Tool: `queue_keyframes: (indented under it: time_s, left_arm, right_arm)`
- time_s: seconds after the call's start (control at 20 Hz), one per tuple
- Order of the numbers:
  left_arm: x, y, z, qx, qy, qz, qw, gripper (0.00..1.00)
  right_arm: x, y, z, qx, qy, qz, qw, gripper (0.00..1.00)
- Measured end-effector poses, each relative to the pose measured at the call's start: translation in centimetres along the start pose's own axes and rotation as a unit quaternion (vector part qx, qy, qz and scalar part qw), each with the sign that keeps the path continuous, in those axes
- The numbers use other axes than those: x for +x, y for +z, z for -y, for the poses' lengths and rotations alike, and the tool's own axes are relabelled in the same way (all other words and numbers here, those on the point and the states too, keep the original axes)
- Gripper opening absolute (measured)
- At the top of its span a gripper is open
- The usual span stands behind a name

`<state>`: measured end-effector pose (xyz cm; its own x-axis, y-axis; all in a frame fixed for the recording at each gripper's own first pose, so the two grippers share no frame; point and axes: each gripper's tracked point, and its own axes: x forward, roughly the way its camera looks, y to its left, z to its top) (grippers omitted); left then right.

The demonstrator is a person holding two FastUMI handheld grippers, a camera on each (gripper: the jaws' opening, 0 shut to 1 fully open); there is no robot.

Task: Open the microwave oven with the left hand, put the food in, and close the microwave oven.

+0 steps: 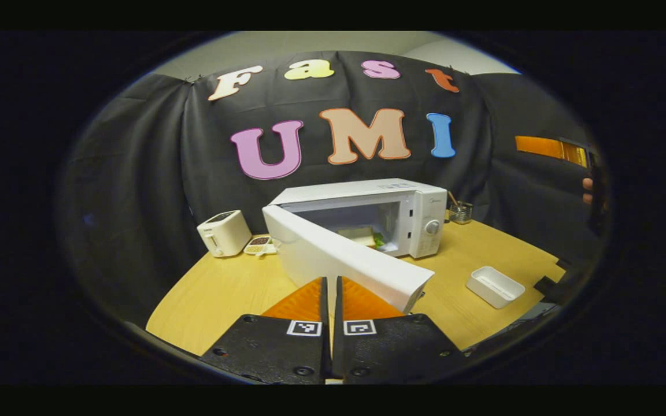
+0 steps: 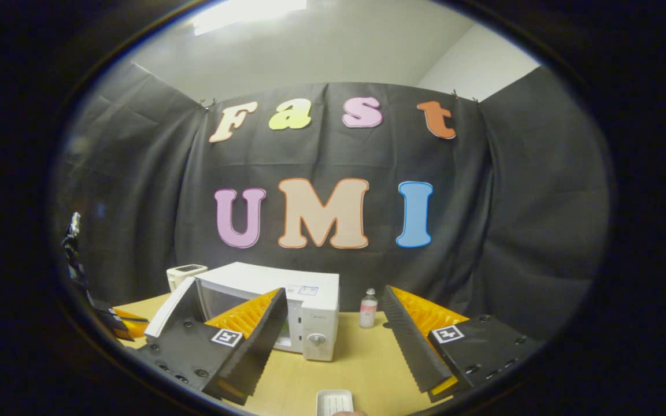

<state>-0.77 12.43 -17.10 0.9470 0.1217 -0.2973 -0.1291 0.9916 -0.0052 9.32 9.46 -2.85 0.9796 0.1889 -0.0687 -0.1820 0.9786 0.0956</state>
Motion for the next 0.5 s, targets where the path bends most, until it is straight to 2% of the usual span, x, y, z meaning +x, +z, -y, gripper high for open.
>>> queue_keyframes:
  time_s: [0.1, 0.15, 0.2, 0.25, 0.3, 0.5]
  left_arm:
    - [0.7, 0.2, 0.9, 0.000, -0.007, 0.001, 1.000, 0.00]
    - [1.2, 0.3, 1.4, -0.002, -0.010, 0.001, 1.000, 0.00]
    - [1.6, 0.4, 1.9, -0.004, -0.016, 0.002, 1.000, 0.00]
    - [2.2, 0.6, 2.5, -0.007, -0.024, 0.005, 1.000, 0.00]
    - [2.7, 0.9, 2.9, -0.009, -0.029, 0.007, 1.000, 0.00]
    - [5.2, 0.5, 4.5, -0.023, -0.039, -0.011, 0.999, 0.00]
  right_arm:
    - [-0.2, 0.2, 1.0, 0.005, -0.009, 0.001, 1.000, 0.96]
    - [-0.2, 0.4, 1.3, 0.006, -0.012, 0.002, 1.000, 1.00]
    - [-0.4, 0.4, 1.6, 0.004, -0.013, 0.001, 1.000, 0.96]
    - [-0.5, 0.3, 1.7, 0.003, -0.011, -0.002, 1.000, 1.00]
    - [-0.7, 0.2, 1.8, 0.001, -0.010, -0.006, 1.000, 0.96]
    - [-1.2, 0.5, 2.4, -0.006, -0.010, -0.003, 1.000, 0.96]
